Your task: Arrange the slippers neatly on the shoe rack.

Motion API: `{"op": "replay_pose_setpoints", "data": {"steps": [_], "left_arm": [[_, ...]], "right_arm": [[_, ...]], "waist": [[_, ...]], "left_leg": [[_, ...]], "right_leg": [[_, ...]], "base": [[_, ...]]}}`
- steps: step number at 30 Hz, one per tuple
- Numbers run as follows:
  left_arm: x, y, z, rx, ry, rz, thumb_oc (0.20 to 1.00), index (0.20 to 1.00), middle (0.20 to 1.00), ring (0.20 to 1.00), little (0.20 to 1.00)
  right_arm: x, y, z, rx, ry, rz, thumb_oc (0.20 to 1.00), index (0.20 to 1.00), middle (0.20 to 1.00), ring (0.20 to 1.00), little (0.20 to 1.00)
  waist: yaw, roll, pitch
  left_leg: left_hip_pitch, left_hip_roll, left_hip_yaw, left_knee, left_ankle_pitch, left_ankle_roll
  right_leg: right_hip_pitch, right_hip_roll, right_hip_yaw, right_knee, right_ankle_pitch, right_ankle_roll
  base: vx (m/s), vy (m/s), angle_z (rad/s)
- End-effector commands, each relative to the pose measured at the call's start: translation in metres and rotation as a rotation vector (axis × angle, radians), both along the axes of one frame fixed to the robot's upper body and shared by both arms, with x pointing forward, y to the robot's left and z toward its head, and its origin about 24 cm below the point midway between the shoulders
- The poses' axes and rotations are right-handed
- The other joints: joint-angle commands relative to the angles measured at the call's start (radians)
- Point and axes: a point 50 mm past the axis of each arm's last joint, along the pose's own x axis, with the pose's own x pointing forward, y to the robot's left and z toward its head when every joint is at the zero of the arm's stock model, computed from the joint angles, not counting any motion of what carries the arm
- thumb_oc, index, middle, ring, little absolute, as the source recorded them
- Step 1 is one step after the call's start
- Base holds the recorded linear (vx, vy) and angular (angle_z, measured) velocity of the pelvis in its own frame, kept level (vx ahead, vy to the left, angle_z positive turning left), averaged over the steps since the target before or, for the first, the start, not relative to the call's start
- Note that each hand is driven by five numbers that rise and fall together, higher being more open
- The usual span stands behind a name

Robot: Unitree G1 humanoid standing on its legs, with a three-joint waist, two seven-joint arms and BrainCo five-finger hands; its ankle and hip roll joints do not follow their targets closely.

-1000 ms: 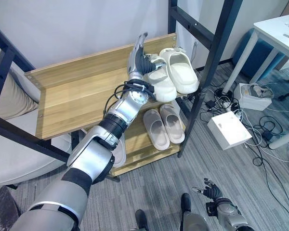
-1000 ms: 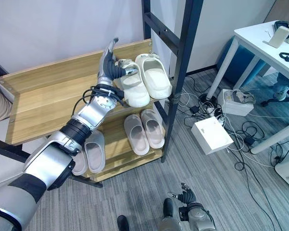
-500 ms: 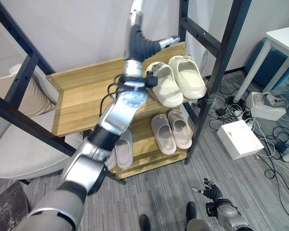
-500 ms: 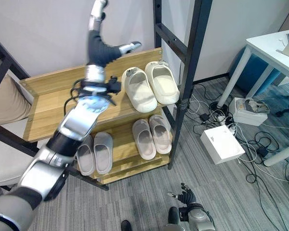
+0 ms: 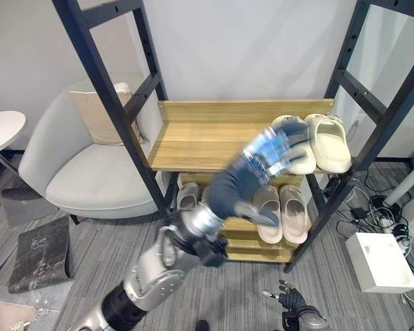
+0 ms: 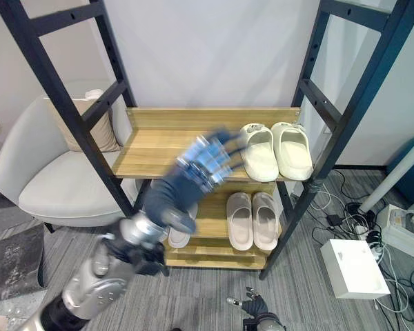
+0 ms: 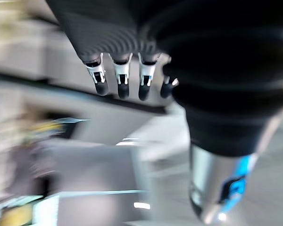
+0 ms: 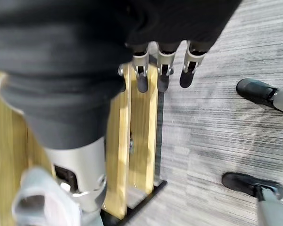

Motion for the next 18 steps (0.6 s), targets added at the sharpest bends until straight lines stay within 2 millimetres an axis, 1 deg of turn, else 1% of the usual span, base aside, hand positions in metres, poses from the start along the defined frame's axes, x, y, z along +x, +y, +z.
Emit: {"op": "replay_pose_setpoints", "data": {"steps": [1, 2, 3, 4, 5, 6, 7, 8, 10, 12, 13, 14, 17, 18], "left_arm": [[0.010, 0.004, -0.019, 0.192, -0.123, 0.031, 1.000, 1.000, 1.000, 1.000, 1.000], [0.012, 0.007, -0.036, 0.258, -0.099, 0.065, 1.000, 1.000, 1.000, 1.000, 1.000], [0.008, 0.006, -0.053, 0.328, -0.080, 0.062, 1.000, 1.000, 1.000, 1.000, 1.000], [0.008, 0.006, -0.053, 0.327, -0.080, 0.062, 1.000, 1.000, 1.000, 1.000, 1.000], [0.005, 0.018, -0.108, 0.544, 0.023, 0.163, 1.000, 1.000, 1.000, 1.000, 1.000], [0.005, 0.017, -0.108, 0.543, 0.023, 0.163, 1.000, 1.000, 1.000, 1.000, 1.000], [0.004, 0.024, -0.129, 0.626, 0.071, 0.217, 1.000, 1.000, 1.000, 1.000, 1.000], [0.006, 0.031, -0.138, 0.691, 0.064, 0.260, 1.000, 1.000, 1.000, 1.000, 1.000], [0.000, 0.045, -0.168, 0.786, 0.186, 0.338, 1.000, 1.000, 1.000, 1.000, 1.000], [-0.004, 0.061, -0.190, 0.847, 0.296, 0.438, 1.000, 1.000, 1.000, 1.000, 1.000], [-0.015, 0.080, -0.213, 0.818, 0.533, 0.600, 1.000, 1.000, 1.000, 1.000, 1.000], [-0.014, 0.080, -0.213, 0.817, 0.533, 0.600, 1.000, 1.000, 1.000, 1.000, 1.000], [-0.023, 0.103, -0.231, 0.733, 0.801, 0.794, 1.000, 1.000, 1.000, 1.000, 1.000], [-0.023, 0.103, -0.231, 0.732, 0.800, 0.794, 1.000, 1.000, 1.000, 1.000, 1.000]], "right_arm": [[0.025, 0.016, 0.011, 0.013, -0.093, 0.061, 1.000, 1.000, 1.000, 1.000, 1.000], [0.023, 0.017, 0.010, 0.017, -0.089, 0.065, 1.000, 1.000, 1.000, 1.000, 1.000], [0.025, 0.019, 0.011, 0.014, -0.093, 0.075, 1.000, 1.000, 1.000, 1.000, 1.000], [0.024, 0.019, 0.011, 0.014, -0.093, 0.075, 1.000, 1.000, 1.000, 1.000, 1.000], [0.027, 0.027, 0.013, 0.013, -0.115, 0.105, 1.000, 1.000, 1.000, 1.000, 1.000], [0.026, 0.027, 0.013, 0.011, -0.114, 0.106, 1.000, 1.000, 1.000, 1.000, 1.000], [0.027, 0.029, 0.015, 0.011, -0.126, 0.118, 1.000, 1.000, 1.000, 1.000, 1.000], [0.027, 0.029, 0.015, 0.014, -0.130, 0.118, 1.000, 1.000, 1.000, 1.000, 1.000], [0.027, 0.030, 0.017, 0.012, -0.143, 0.132, 1.000, 1.000, 1.000, 1.000, 1.000], [0.025, 0.029, 0.017, 0.006, -0.143, 0.128, 1.000, 1.000, 1.000, 1.000, 1.000], [0.023, 0.029, 0.016, 0.003, -0.134, 0.118, 1.000, 1.000, 1.000, 1.000, 1.000], [0.024, 0.029, 0.017, 0.003, -0.134, 0.118, 1.000, 1.000, 1.000, 1.000, 1.000], [0.027, 0.025, 0.017, 0.000, -0.133, 0.071, 1.000, 1.000, 1.000, 1.000, 1.000], [0.027, 0.025, 0.017, 0.000, -0.134, 0.071, 1.000, 1.000, 1.000, 1.000, 1.000]], "waist": [[0.005, -0.021, 0.059], [0.004, -0.022, 0.060], [0.001, -0.023, 0.062], [0.001, -0.023, 0.061], [0.000, -0.029, 0.069], [-0.001, -0.028, 0.068], [-0.002, -0.030, 0.071], [-0.003, -0.032, 0.071], [-0.006, -0.035, 0.074], [-0.006, -0.037, 0.073], [0.005, -0.041, 0.074], [0.003, -0.041, 0.072], [0.022, -0.048, 0.073], [0.020, -0.049, 0.071]], "left_leg": [[0.013, -0.012, -0.012, -0.006, -0.035, -0.015], [0.010, -0.015, -0.014, -0.006, -0.030, -0.013], [0.011, -0.015, -0.015, -0.006, -0.031, -0.012], [0.011, -0.015, -0.015, -0.006, -0.031, -0.012], [0.014, -0.015, -0.018, -0.005, -0.031, -0.009], [0.014, -0.015, -0.018, -0.005, -0.031, -0.009], [0.016, -0.015, -0.018, -0.005, -0.030, -0.008], [0.015, -0.016, -0.018, -0.005, -0.030, -0.006], [0.020, -0.015, -0.014, -0.003, -0.034, -0.005], [0.018, -0.017, -0.016, -0.003, -0.028, -0.001], [0.019, -0.018, -0.020, -0.001, -0.029, -0.001], [0.015, -0.020, -0.022, -0.002, -0.025, 0.000], [0.016, -0.023, -0.034, 0.000, -0.024, -0.001], [0.011, -0.024, -0.036, -0.001, -0.021, 0.001]], "right_leg": [[0.055, 0.049, -0.031, 0.001, -0.122, 0.026], [0.054, 0.047, -0.034, 0.001, -0.119, 0.025], [0.055, 0.047, -0.034, 0.001, -0.120, 0.025], [0.055, 0.047, -0.034, 0.001, -0.120, 0.025], [0.058, 0.049, -0.033, 0.001, -0.121, 0.024], [0.059, 0.048, -0.033, 0.001, -0.122, 0.024], [0.061, 0.049, -0.033, 0.001, -0.121, 0.023], [0.060, 0.048, -0.033, 0.001, -0.120, 0.023], [0.064, 0.049, -0.032, 0.001, -0.121, 0.024], [0.062, 0.046, -0.035, 0.001, -0.117, 0.023], [0.067, 0.047, -0.042, 0.001, -0.119, 0.021], [0.064, 0.045, -0.044, 0.001, -0.117, 0.022], [0.071, 0.046, -0.060, 0.001, -0.119, 0.019], [0.067, 0.045, -0.063, 0.001, -0.117, 0.020]], "base": [[0.00, 0.000, 0.00], [0.00, 0.000, 0.00], [0.00, 0.000, 0.00], [0.00, 0.000, 0.00], [-0.02, 0.016, 0.04], [-0.02, 0.018, 0.06], [-0.01, 0.007, 0.04], [-0.01, 0.008, 0.07], [0.00, 0.004, 0.06], [0.00, 0.000, 0.00], [0.00, 0.000, 0.00], [0.00, 0.001, 0.05], [0.00, -0.004, 0.17], [0.01, -0.006, 0.28]]}}
